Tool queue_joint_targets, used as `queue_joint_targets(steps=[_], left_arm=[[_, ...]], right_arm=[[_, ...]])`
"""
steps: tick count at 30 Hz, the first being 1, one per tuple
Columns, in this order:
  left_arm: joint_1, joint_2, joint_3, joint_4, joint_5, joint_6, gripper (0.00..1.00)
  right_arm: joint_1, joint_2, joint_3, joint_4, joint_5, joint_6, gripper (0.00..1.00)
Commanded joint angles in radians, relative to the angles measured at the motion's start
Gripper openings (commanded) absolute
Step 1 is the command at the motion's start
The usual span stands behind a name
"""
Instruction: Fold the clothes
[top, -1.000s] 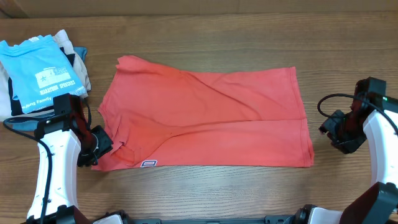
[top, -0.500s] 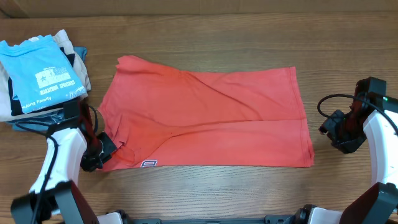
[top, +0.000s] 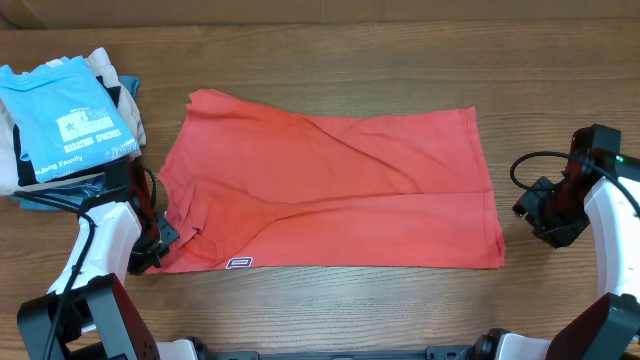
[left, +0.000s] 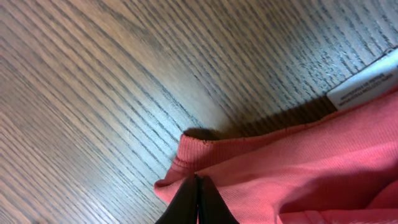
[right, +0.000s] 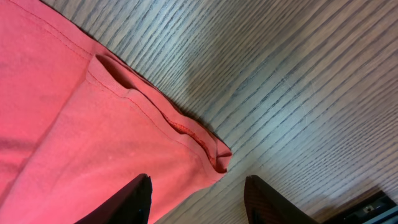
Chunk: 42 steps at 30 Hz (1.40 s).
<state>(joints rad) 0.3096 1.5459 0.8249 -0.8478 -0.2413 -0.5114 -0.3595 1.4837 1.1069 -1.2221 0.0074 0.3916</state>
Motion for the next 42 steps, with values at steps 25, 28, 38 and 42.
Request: queue_joint_targets(steps=[25,28,38,42], left_arm=[[0.003,-0.102,0.126,-0.094,0.102,0.006,0.04],[0.001,-0.169,0.21,-0.127,0.188,0.078,0.04],[-0.088,-0.167,0.467,-0.042,0.417,0.343,0.69],[-0.132,-0.021,0.576,0.012,0.415,0.394,0.66]], right_arm=[[-0.003,-0.016,0.055,-0.013,-0.018,-0.071,0.52],[-0.002,-0.017,0.109,-0.032,-0.074,-0.113,0.54],[0.013,-0.018,0.292,-0.021,-0.391,-0.314,0.73],[0.013,-0.018,0.291,-0.023,-0.391,-0.314,0.73]])
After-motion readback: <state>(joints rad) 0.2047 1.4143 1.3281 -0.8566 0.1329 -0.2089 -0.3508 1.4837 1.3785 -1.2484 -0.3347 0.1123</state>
